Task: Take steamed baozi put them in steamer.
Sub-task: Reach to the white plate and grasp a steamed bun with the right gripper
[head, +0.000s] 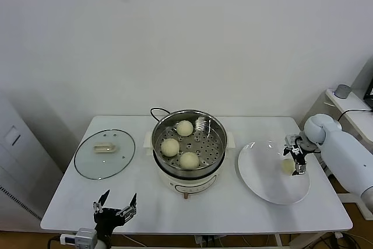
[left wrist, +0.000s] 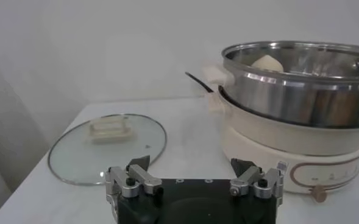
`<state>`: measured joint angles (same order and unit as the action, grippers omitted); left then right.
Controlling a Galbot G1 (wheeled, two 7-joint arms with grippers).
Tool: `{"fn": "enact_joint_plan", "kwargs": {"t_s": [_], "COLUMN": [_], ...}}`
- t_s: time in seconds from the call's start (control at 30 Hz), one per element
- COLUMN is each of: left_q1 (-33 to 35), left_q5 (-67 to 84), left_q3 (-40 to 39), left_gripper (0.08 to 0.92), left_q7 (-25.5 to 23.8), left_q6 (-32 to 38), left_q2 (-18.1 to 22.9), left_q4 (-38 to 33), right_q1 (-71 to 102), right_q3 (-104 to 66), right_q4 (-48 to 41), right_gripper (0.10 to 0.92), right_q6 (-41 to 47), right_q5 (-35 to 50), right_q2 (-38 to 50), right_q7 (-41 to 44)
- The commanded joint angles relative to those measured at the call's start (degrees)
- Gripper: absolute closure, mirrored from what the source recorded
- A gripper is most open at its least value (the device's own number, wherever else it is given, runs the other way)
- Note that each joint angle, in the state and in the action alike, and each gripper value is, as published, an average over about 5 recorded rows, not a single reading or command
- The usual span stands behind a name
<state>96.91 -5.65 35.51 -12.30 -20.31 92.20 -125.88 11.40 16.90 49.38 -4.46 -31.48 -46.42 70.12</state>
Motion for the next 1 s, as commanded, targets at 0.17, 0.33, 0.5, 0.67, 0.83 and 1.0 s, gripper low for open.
{"fn": "enact_joint_plan", "kwargs": {"t_s": [0.17,0.33,0.5,0.67,0.83,1.0], "left_q1": [-0.13,-0.23,-0.13,-0.07,-0.12,-0.18], "left_q5": [-0.05,-0.14,-0.24,-0.31,-0.32,-0.35], "left_q3": [-0.06,-0.18,-0.19,-0.18,-0.20,-0.31], "left_gripper": [0.177,0.177,0.177,0.177,0.177,0.177], "left_q7": [-0.25,-0.27,-0.24,-0.18,-0.17,-0.16], "left_q6": [-0.16,-0.18,-0.18,-0.18,-0.17,-0.19], "left_q2": [2.80,2.80,2.80,2.80,2.80,2.80], "left_q4": [0.14,0.26,0.27,0.28,0.34,0.38], "right_q1": [0.42,0.99,1.35,1.50,1.38,1.02], "right_q3": [-1.52,-1.91,-2.11,-2.30,-2.72,-2.81], "right_q4": [-2.49,-2.45,-2.45,-2.55,-2.82,-2.81], "right_gripper": [0.203,0.203,0.203,0.204,0.277,0.423], "right_q6": [0.43,0.66,0.99,1.13,1.17,1.37], "right_q5": [-0.73,-0.23,0.31,-0.08,-0.96,-0.54], "right_q2": [-0.65,-0.60,-0.83,-0.99,-1.06,-1.03], "right_q7": [-0.26,-0.25,-0.30,-0.60,-0.75,-0.55]}}
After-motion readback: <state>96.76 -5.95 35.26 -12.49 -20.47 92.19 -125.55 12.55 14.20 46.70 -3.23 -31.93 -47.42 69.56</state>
